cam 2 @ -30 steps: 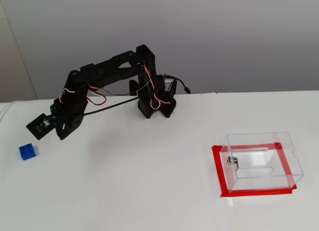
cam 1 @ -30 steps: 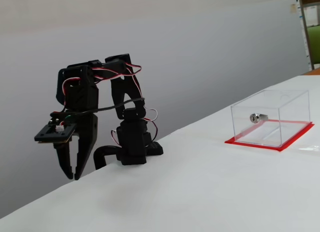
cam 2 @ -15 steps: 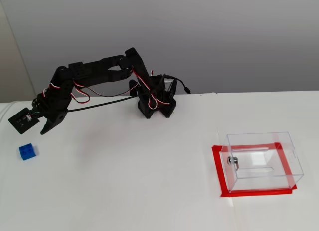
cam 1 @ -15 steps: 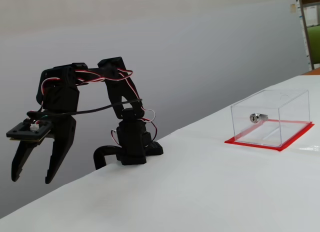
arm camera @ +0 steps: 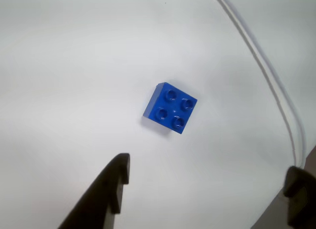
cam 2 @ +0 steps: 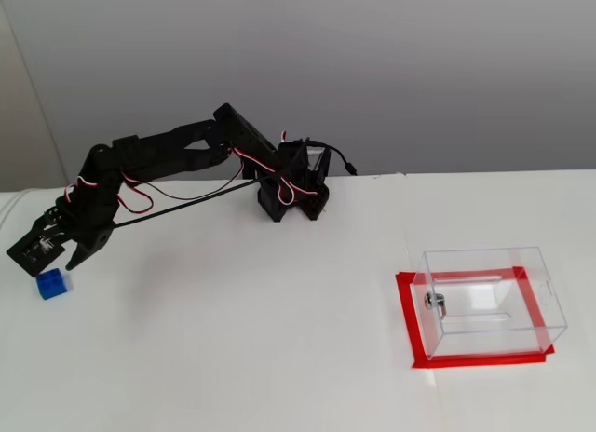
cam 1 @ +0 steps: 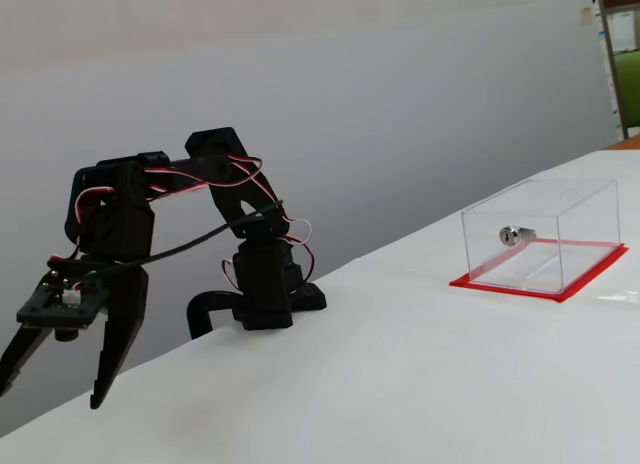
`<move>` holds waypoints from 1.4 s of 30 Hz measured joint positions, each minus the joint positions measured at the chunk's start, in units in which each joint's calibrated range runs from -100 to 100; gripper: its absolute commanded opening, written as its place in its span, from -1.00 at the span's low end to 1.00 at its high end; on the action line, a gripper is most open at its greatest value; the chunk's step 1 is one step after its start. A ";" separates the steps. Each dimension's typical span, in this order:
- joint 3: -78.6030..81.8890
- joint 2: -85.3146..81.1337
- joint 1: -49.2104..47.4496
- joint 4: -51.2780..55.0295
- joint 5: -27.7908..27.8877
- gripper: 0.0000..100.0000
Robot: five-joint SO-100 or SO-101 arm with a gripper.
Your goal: Pick the blue lego brick and place it into the transparent box
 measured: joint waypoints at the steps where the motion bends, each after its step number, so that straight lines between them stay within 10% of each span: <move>1: 0.00 0.34 0.00 -0.09 0.00 -0.29; 42: -2.65 16.91 0.00 -18.77 -8.01 -0.30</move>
